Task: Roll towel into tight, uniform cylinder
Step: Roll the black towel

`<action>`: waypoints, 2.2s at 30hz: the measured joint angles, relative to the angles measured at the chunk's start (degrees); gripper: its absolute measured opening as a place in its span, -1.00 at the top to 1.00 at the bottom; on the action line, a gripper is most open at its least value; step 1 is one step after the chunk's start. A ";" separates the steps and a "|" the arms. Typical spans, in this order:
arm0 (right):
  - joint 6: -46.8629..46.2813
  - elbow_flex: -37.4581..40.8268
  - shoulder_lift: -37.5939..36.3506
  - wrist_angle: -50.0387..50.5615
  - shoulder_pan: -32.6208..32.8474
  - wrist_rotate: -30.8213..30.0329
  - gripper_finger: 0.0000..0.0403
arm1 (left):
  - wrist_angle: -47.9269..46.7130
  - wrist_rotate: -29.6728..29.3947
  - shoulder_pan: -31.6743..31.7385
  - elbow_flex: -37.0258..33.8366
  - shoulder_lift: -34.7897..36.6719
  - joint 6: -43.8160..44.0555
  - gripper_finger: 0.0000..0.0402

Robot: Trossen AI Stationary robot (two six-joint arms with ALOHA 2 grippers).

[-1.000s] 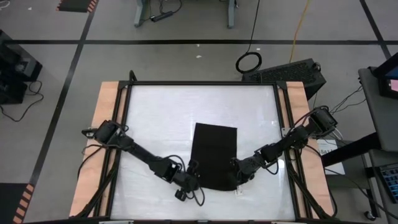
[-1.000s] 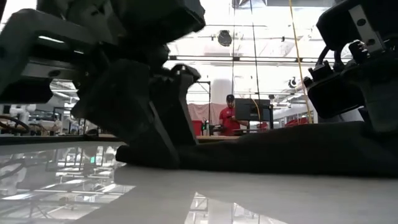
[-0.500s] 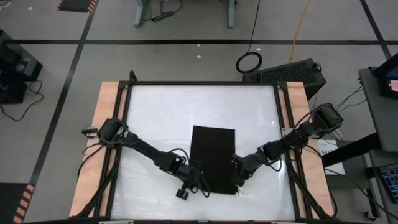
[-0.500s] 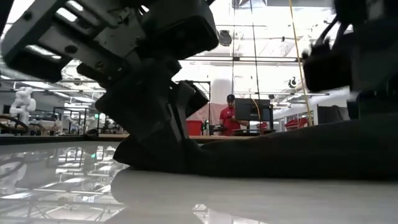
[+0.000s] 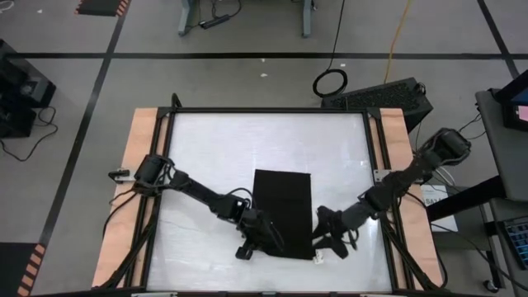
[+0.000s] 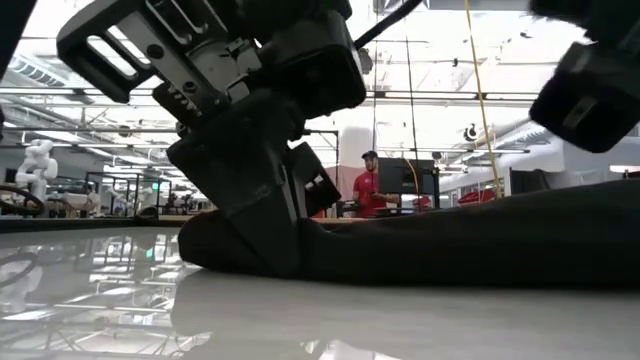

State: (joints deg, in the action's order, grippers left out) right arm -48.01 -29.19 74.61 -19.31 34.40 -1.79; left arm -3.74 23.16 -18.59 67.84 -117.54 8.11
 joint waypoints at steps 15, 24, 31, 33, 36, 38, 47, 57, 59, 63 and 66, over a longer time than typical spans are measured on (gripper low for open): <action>26.82 -16.83 15.67 18.27 7.73 -9.08 0.05 | -0.47 10.69 5.07 -0.12 -0.09 2.70 0.94; 26.99 -19.94 22.42 23.31 8.79 -13.44 -0.20 | -2.10 15.04 7.47 -0.12 -0.09 3.59 0.94; 24.98 -20.00 25.81 27.02 10.10 -20.43 -0.13 | -1.48 17.76 8.09 -0.78 -0.05 3.52 0.94; 22.72 -20.04 26.94 27.74 9.97 -20.80 -0.08 | -1.20 18.65 8.11 -0.78 -0.04 3.51 0.94; 20.05 -20.18 28.35 27.44 9.54 -20.82 0.00 | -1.09 18.87 8.09 -0.78 -0.04 3.51 0.94; 19.06 -20.20 28.93 27.11 9.31 -20.76 0.07 | -1.10 19.16 8.09 -0.79 -0.04 3.43 0.94; 10.78 -20.11 28.35 27.10 7.27 -18.42 0.79 | -1.47 20.17 7.91 -0.79 0.01 3.64 0.90; -0.42 -19.80 23.14 28.10 3.78 -1.27 0.95 | -1.87 17.14 5.28 -0.78 2.13 4.72 0.41; -3.68 -19.80 22.67 27.94 3.01 1.78 0.97 | -2.04 15.08 4.93 -0.78 3.31 4.60 0.27; -10.45 -19.80 22.64 27.54 1.70 5.88 0.97 | -3.93 9.08 4.00 -0.75 6.35 2.26 0.09; -13.53 -19.80 22.64 27.11 1.09 7.03 0.96 | -6.71 3.63 1.90 -0.44 8.50 -1.98 0.06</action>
State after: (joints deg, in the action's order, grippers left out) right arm -61.55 -48.99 97.25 7.81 35.49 5.24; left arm -10.45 26.79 -16.69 67.40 -109.03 6.14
